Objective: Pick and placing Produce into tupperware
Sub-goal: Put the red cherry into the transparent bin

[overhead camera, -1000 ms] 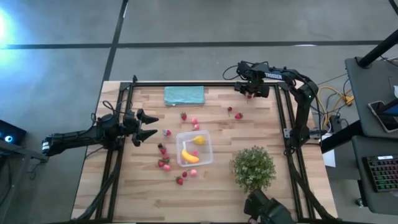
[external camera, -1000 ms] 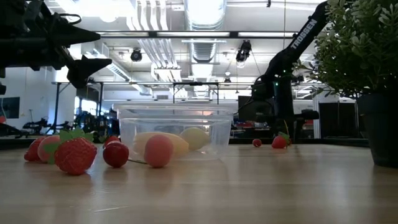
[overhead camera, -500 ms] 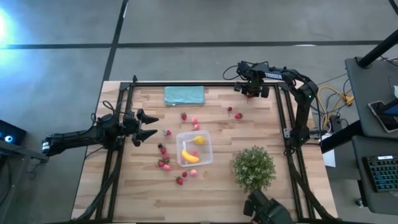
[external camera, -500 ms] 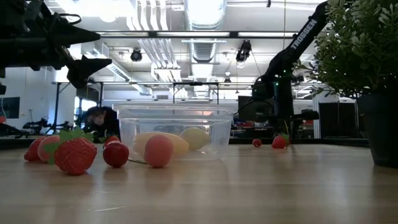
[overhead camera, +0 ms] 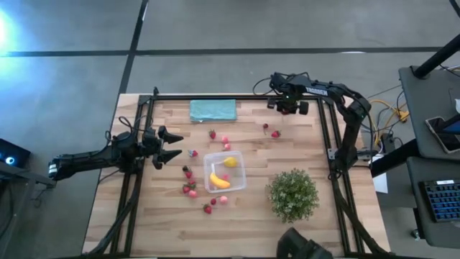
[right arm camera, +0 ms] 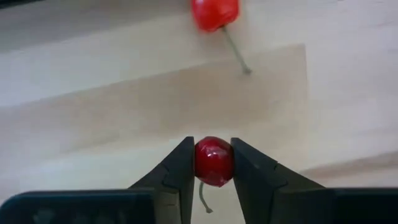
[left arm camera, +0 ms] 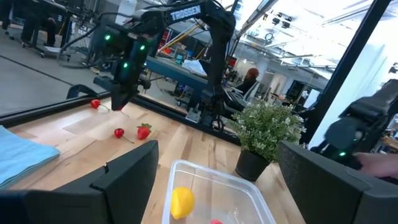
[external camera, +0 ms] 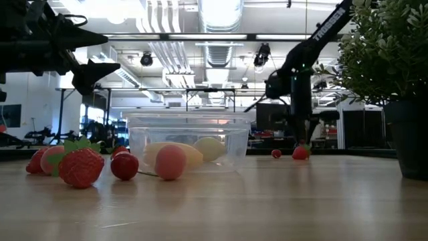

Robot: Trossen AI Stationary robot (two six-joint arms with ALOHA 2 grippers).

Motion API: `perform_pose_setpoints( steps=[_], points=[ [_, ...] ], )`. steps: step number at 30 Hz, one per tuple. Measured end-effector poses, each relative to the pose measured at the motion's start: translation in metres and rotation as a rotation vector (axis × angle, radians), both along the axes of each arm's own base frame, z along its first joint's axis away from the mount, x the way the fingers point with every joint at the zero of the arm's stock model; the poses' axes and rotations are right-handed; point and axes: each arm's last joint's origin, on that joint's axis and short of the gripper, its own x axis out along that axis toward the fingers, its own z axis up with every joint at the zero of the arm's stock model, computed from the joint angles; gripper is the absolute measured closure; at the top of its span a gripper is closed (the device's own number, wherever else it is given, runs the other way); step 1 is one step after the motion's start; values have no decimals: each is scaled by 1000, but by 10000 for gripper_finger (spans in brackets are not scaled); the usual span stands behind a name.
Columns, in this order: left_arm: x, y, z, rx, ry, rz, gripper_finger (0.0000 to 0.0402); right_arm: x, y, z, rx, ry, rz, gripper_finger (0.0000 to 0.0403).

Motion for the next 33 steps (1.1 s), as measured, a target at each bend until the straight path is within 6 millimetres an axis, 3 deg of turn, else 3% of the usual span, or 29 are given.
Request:
perform_pose_setpoints(
  steps=[4, 8, 17, 25, 33],
  points=[
    [0, 0, 0, 0, 0, 0, 88, 8, 17, 25, -48, -51, 20, 316],
    [0, 0, 0, 0, 0, 0, 88, 22, 46, 52, -90, -138, 100, 320],
    [0, 0, 0, 0, 0, 0, 88, 72, 157, 98, -140, -409, 285, 321],
    [0, 0, 0, 0, -1, 0, 88, 114, 253, 100, -137, -654, 369, 321],
    [0, 0, 0, 0, 2, 0, 88, 147, 301, 74, -104, -689, 401, 321]
  ],
)
